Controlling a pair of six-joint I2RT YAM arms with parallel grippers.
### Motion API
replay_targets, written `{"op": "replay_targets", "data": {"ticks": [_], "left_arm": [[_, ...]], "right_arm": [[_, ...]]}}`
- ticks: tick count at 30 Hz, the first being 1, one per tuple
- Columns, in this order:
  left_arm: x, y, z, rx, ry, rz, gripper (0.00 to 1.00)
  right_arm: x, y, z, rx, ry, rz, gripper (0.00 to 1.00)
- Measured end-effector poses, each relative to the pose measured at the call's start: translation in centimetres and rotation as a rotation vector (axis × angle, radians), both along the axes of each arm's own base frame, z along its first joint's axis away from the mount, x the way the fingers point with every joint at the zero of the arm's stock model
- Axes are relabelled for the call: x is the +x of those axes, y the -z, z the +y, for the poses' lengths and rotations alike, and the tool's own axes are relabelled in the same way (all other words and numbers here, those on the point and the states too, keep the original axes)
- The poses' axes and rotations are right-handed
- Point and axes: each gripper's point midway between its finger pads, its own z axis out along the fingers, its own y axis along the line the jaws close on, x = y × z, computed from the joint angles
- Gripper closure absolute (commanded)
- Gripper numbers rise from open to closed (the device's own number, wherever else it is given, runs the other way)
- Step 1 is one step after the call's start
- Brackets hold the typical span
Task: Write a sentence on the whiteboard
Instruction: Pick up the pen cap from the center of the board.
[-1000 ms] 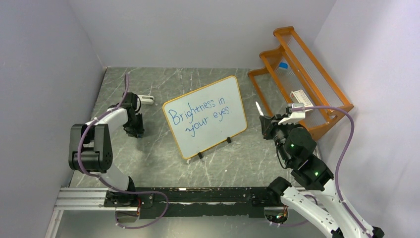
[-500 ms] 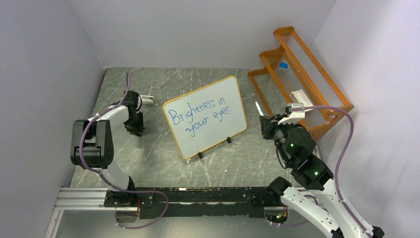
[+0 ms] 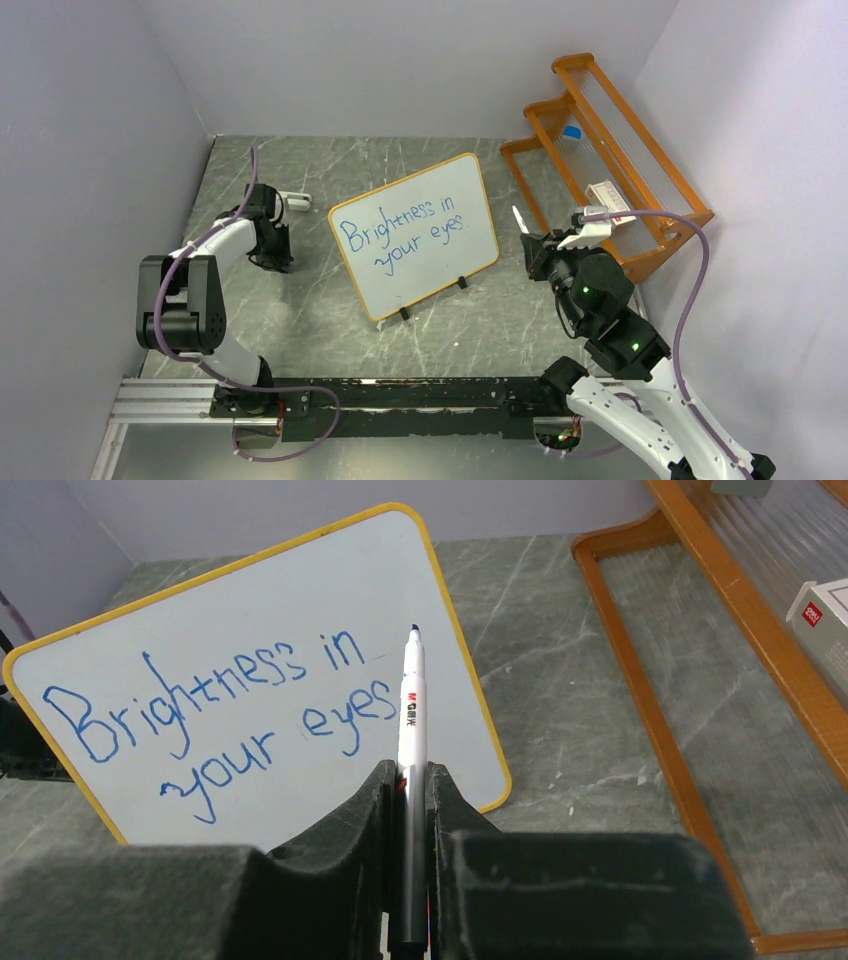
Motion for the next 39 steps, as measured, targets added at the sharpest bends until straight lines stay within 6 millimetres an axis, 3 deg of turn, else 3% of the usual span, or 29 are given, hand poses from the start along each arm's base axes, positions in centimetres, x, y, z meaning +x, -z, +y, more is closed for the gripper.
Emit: {"op": "replay_targets", "data": {"ticks": [17, 20, 24, 29, 34, 39], "left_arm": [[0.2, 1.4, -0.4, 0.020, 0.029, 0.066, 0.81], [0.2, 1.4, -0.4, 0.024, 0.035, 0.079, 0.83], [0.2, 1.4, -0.5, 0.023, 0.043, 0.087, 0.95], [0.2, 1.0, -0.5, 0.024, 0.050, 0.076, 0.95], [0.9, -1.5, -0.6, 0.026, 0.049, -0.012, 0.95], [1.9, -7.5, -1.0, 0.028, 0.073, -0.219, 0.95]], "right_arm": [[0.0, 0.1, 0.4, -0.001, -0.018, 0.005, 1.00], [0.0, 0.1, 0.4, -0.001, -0.018, 0.005, 1.00], [0.0, 0.1, 0.4, -0.002, -0.019, 0.005, 1.00], [0.1, 0.5, 0.8, -0.013, -0.036, 0.018, 1.00], [0.2, 0.9, 1.5, -0.026, -0.065, 0.031, 1.00], [0.1, 1.3, 2.7, -0.039, -0.128, 0.046, 1.00]]}}
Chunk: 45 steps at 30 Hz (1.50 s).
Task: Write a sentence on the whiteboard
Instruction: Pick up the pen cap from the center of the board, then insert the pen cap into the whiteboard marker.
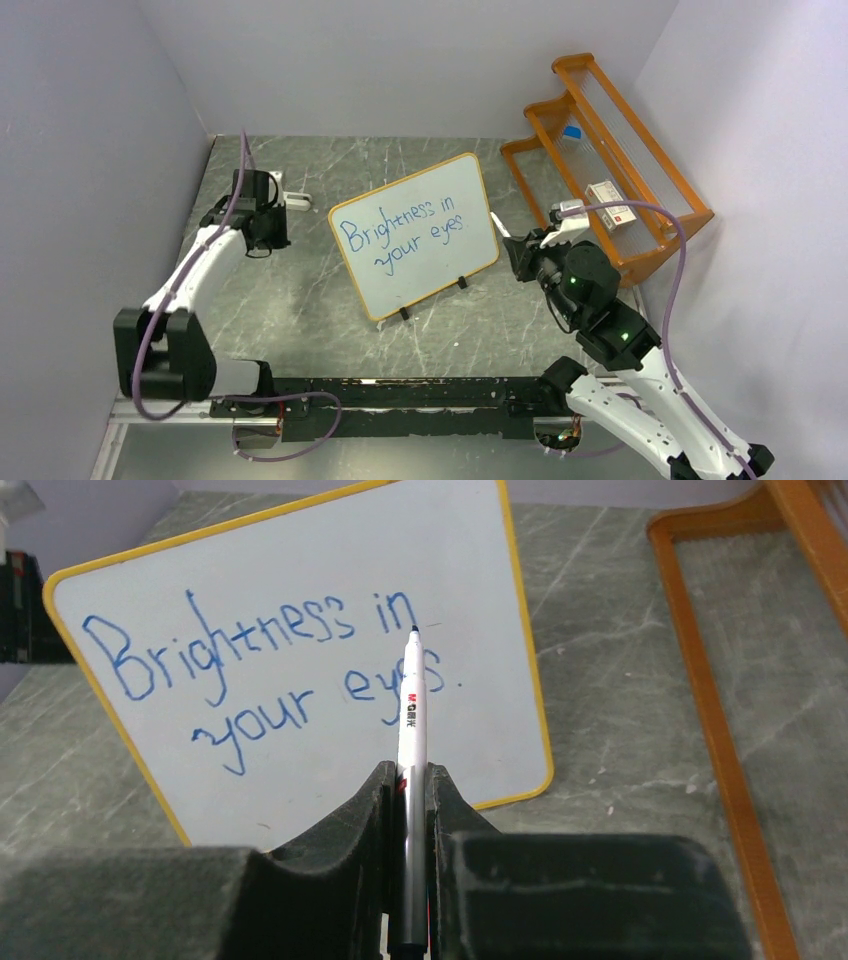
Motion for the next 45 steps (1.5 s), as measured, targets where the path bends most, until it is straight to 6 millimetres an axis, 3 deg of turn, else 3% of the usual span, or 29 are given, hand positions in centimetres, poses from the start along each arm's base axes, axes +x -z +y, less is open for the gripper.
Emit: {"op": "replay_targets", "data": {"ticks": [11, 16, 19, 29, 36, 41, 45], "left_arm": [[-0.8, -11.6, -5.3, 0.043, 0.247, -0.381, 0.95], [-1.8, -17.2, -9.5, 0.061, 0.448, -0.562, 0.95], [-2.8, -19.0, -11.8, 0.088, 0.573, -0.624, 0.95], [-6.4, -23.4, -19.0, 0.272, 1.001, -0.789, 0.95], [-9.3, -23.6, -23.3, 0.471, 1.247, -0.827, 0.95], [-10.5, -23.2, -24.4, 0.628, 1.360, -0.836, 0.95], [-10.4, -24.2, -24.1, 0.708, 1.376, -0.849, 0.95]], "right_arm": [[-0.4, 0.5, 4.4, 0.000, -0.214, 0.043, 1.00], [-0.7, -0.5, 6.9, 0.036, -0.329, 0.037, 1.00], [-0.9, -1.2, 8.0, 0.067, -0.383, 0.027, 1.00], [-1.9, -4.1, 10.2, 0.202, -0.489, -0.019, 1.00], [-2.7, -6.0, 11.1, 0.276, -0.552, -0.051, 1.00], [-3.1, -5.9, 11.7, 0.278, -0.593, -0.041, 1.00], [-3.5, -5.7, 11.8, 0.269, -0.615, -0.030, 1.00]]}}
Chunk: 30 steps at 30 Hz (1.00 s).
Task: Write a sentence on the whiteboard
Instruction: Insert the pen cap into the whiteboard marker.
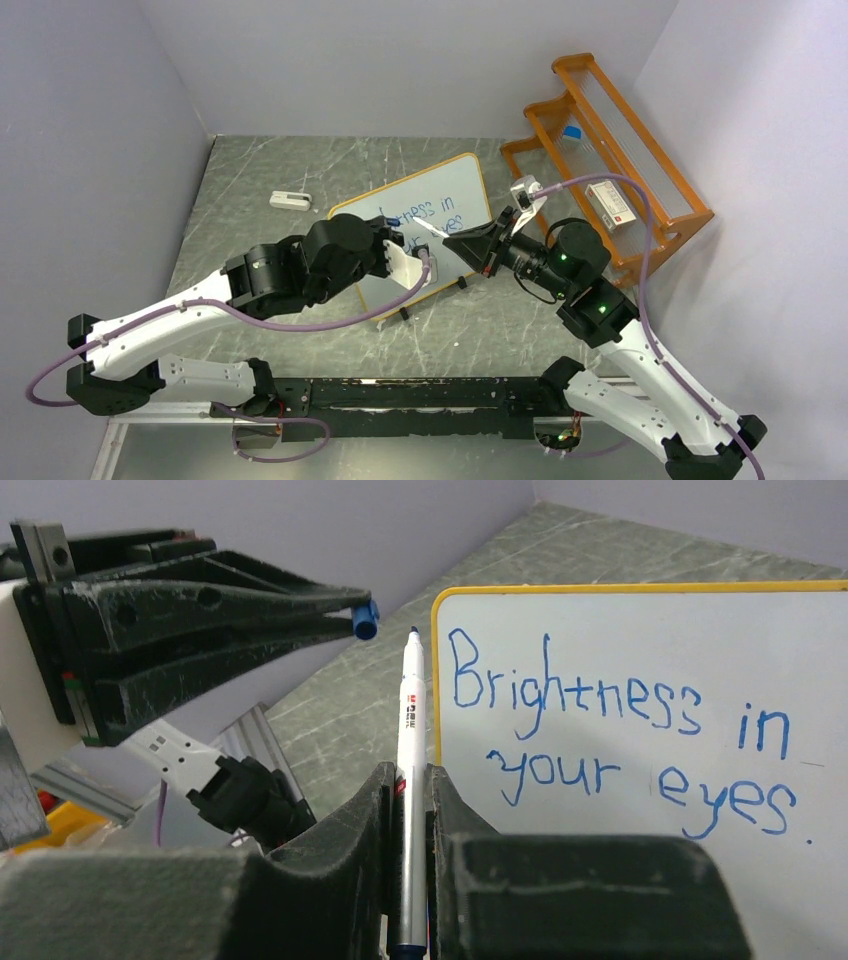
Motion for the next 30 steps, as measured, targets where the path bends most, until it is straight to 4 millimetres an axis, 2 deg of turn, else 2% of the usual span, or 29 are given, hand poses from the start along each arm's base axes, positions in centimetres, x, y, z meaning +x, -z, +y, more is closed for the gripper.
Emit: {"op": "replay_targets", "data": {"ticks": [5, 16, 30], "left_arm": [[0.2, -1.2, 0.2, 0.021, -0.003, -0.040, 0.95], [-0.3, 0.3, 0.0, 0.106, 0.025, -0.027, 0.95], [-0.9, 0.2, -0.5, 0.117, 0.048, -0.028, 0.95]], "right_arm": [[-0.8, -0.2, -0.1, -0.015, -0.031, -0.010, 1.00], [-1.9, -0.7, 0.1, -0.017, -0.086, -0.027, 1.00], [-2.0, 0.2, 0.7, -0.054, -0.124, 0.009, 1.00]]}}
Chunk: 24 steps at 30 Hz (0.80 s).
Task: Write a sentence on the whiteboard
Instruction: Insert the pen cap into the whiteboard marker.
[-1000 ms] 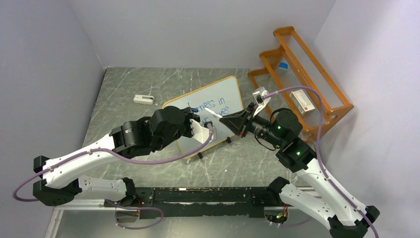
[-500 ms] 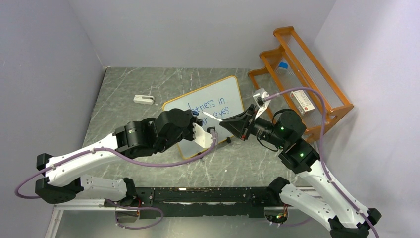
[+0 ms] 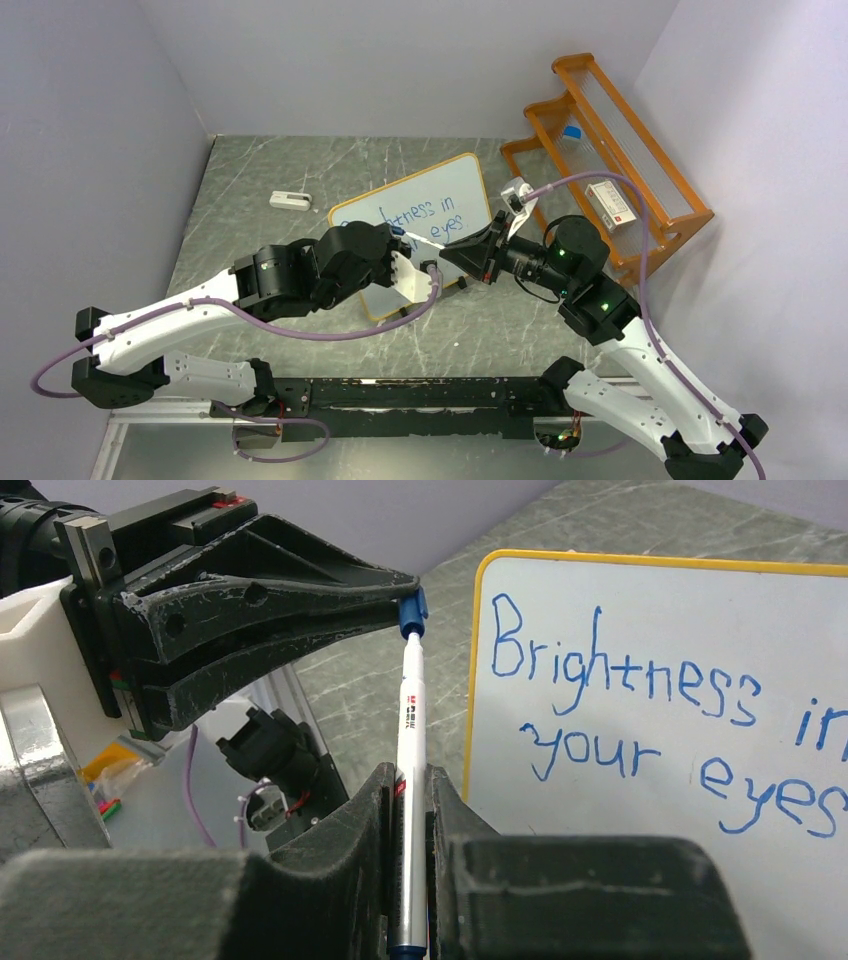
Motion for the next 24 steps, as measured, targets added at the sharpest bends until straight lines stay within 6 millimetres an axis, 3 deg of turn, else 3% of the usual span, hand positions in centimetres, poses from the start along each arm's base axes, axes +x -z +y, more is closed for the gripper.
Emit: {"op": "replay_targets", "data": {"ticks": [15, 24], "left_arm": [[-0.3, -0.1, -0.3, 0.010, 0.019, -0.006, 0.95], [-1.4, 0.2, -1.3, 0.073, 0.079, -0.018, 0.95]], "right_arm": [[0.0, 0.3, 0.2, -0.007, -0.012, 0.009, 1.00], [-0.2, 0.6, 0.6, -0.015, -0.039, 0.017, 1.00]]}}
